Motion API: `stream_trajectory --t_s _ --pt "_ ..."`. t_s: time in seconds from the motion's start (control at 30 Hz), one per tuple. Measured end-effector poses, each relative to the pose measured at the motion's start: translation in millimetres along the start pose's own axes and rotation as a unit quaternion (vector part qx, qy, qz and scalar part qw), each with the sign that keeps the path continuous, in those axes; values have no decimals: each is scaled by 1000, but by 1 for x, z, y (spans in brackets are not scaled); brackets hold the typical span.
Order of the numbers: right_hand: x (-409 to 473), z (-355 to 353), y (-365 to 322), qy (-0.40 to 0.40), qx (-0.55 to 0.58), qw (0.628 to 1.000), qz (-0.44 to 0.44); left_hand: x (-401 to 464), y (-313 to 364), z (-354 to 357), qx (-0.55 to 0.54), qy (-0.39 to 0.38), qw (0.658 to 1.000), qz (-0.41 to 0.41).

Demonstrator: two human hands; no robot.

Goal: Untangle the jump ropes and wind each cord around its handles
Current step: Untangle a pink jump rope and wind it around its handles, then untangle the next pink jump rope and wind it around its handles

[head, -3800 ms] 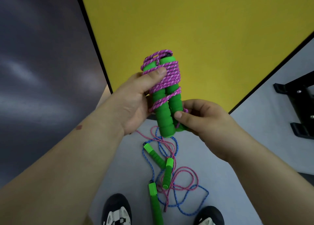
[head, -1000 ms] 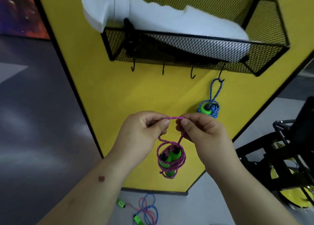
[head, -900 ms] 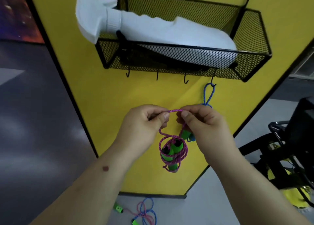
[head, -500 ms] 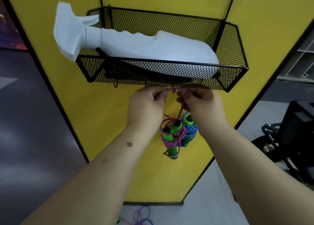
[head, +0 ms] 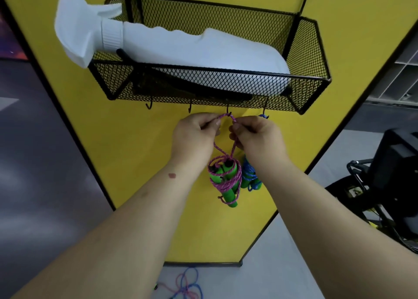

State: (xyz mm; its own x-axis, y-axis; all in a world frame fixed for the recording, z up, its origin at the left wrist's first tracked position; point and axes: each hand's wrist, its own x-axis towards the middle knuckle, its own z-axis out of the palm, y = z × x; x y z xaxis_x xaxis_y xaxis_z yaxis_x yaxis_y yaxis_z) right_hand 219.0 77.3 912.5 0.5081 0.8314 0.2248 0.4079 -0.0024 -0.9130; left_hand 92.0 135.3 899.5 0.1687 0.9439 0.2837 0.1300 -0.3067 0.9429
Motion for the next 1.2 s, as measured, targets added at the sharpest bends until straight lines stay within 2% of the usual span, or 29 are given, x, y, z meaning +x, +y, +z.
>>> stream_trajectory --t_s 0.17,0.33,0.43,0.53,0.63,0.93,1.2 --pt "-9 -2 5 16 -4 1000 13 -16 -5 -14 100 27 994 26" --pt "-39 1 13 47 -29 998 1 -44 -20 -36 163 17 985 55" --pt "-73 14 31 47 -62 996 -52 -64 -42 -44 215 2 972 97" --pt "-105 35 76 9 -174 974 -146 -88 -81 -48 283 -23 949 138" --pt "-134 61 142 -42 -256 950 -175 -116 -136 -47 332 -56 931 138" --pt "-218 142 349 -150 -415 894 -79 -219 -356 -18 484 -141 859 88" --pt "-280 218 563 -212 -468 858 -24 -295 -576 17 511 -165 842 54"
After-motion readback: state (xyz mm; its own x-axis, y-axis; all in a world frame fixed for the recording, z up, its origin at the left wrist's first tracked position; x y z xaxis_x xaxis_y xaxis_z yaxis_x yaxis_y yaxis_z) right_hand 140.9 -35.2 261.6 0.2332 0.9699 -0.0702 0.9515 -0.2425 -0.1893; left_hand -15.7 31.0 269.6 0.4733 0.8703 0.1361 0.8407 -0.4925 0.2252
